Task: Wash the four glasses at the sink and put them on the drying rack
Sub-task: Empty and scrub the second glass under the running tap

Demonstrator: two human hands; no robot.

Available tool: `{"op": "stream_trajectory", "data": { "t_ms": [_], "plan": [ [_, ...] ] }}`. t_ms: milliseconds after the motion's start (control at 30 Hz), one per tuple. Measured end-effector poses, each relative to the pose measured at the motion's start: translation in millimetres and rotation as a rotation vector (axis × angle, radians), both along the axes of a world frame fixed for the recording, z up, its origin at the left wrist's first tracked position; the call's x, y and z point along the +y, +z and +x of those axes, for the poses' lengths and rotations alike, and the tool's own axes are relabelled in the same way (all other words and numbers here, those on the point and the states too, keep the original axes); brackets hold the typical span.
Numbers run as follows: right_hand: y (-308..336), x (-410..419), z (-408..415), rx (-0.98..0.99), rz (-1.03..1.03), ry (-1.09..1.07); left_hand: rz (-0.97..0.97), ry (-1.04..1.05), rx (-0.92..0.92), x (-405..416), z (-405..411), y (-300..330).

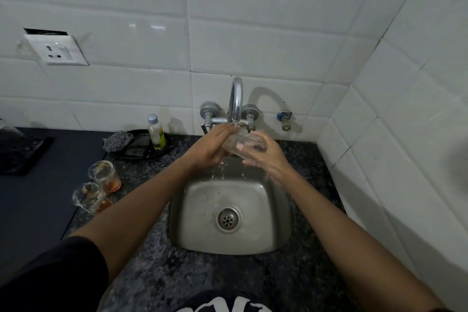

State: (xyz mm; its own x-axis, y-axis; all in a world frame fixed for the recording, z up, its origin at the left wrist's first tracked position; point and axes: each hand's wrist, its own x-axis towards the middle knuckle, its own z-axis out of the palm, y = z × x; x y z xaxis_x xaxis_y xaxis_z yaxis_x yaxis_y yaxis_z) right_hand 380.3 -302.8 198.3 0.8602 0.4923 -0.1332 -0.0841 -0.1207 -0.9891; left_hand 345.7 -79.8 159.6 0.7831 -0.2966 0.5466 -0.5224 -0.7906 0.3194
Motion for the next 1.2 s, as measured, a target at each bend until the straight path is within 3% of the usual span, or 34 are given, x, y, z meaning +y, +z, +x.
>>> {"op": "stream_trajectory", "data": {
  "t_ms": [67, 100, 233, 300, 433, 467, 567, 633, 700, 800, 833, 933, 967, 1033, 1133, 1167, 1200],
  "plan": [
    [2, 2, 2, 0.219, 0.086, -0.005, 0.016, -0.002, -0.03, -2, 1, -4],
    [4, 2, 1, 0.187, 0.06, -0.012, 0.011, -0.003, -0.032, -4, 0, -5],
    [-2, -4, -1, -0.486, -0.226, 0.056, -0.012, -0.053, -0.011, -6, -1, 0],
    [-6, -5, 2, -0.536, -0.235, 0.099, -0.017, -0.061, 0.006, -4, 0, 3],
    [5, 3, -2, 0.097, -0.032, 0.03, -0.019, -0.024, 0.005, -2, -1, -3],
    [5, 5, -3, 0.052, -0.059, 0.013, -0.023, -0.02, 0.013, -2, -1, -5],
    [2, 2, -8, -0.455, -0.201, 0.041, -0.043, -0.039, 0.021, -5, -4, 0],
    [-2, 0, -7, -0.582, -0.2, 0.096, -0.051, -0.053, 0.026, -4, -3, 5],
    [-2, 2, -6, -0.443, -0.17, 0.082, -0.051, -0.051, 0.033, -3, -2, 6],
    [2, 6, -2, -0.077, -0.125, 0.03, -0.049, -0.028, 0.05, -3, -3, 1],
    [4, 5, -2, -0.16, -0.166, 0.028, -0.056, -0.022, 0.064, -3, -4, -1],
    [4, 0, -5, -0.654, -0.282, 0.101, -0.095, -0.029, 0.094, -5, -4, -2],
    [2, -1, -5, -0.71, -0.289, 0.116, -0.104, -0.03, 0.102, -5, -3, 0],
    [-2, -1, -4, -0.637, -0.25, 0.091, -0.111, -0.026, 0.115, -5, -2, 2],
    [2, 2, -1, -0.159, -0.15, 0.02, -0.1, -0.005, 0.108, -4, -2, -2],
    [4, 2, 0, -0.046, -0.134, 0.015, -0.1, -0.001, 0.107, -5, -2, -4],
    [5, 2, 0, -0.062, -0.145, 0.013, -0.107, 0.005, 0.105, -6, -2, -6]
  ]
}}
